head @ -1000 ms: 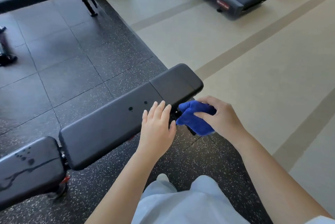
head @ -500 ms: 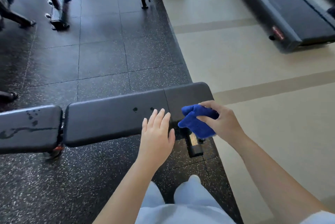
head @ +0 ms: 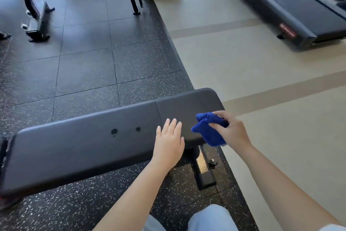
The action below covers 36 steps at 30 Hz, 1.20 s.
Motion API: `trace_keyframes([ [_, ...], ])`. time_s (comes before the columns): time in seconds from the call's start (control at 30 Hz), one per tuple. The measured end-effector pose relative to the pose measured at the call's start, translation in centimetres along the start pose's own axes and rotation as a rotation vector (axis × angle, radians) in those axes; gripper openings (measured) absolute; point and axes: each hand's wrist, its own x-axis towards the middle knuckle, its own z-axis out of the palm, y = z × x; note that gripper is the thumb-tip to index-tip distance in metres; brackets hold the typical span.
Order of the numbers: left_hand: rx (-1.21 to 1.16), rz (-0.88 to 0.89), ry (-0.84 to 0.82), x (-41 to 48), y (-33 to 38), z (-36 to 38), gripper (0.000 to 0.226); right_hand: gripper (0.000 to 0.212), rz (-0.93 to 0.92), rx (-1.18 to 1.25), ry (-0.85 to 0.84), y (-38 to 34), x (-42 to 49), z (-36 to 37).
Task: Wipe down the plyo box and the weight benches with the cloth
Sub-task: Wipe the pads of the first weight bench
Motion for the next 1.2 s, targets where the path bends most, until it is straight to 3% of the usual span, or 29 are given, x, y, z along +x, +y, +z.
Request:
trace_keyframes([
  [0.2,0.114,0.034,-0.017,7.7,-2.5,8.6,0.049,0.026,-0.089,-0.056,0.189,7.6,8.7,1.8],
  [0.3,0.148,0.017,0.020,10.4,-3.7,12.3,0.052,0.028,-0.268,-0.207,0.338,11.1,11.6,3.7],
  [0.5,0.211,0.013,0.165,11.1,-5.4,16.4,0.058,0.030,-0.688,-0.428,0.366,18.9,11.2,8.0],
  [0.57,0.186,0.033,0.195,11.4,-5.4,16.7,0.057,0.031,-0.753,-0.447,0.388,20.3,10.7,8.7],
  [0.73,0.151,0.006,0.100,11.4,-5.3,16.7,0.054,0.049,-0.692,-0.533,0.220,19.4,10.4,8.0],
  [0.87,0.174,-0.032,0.071,11.7,-5.1,16.6,0.053,0.076,-0.569,-0.752,-0.037,18.9,12.0,7.4],
  [1.07,0.191,-0.042,0.042,12.2,-5.0,16.7,0.053,0.072,-0.718,-0.971,0.050,20.3,12.5,8.6],
  [1.2,0.190,-0.052,0.042,12.9,-5.0,16.7,0.053,0.067,-0.860,-0.995,0.075,20.5,14.3,8.2],
])
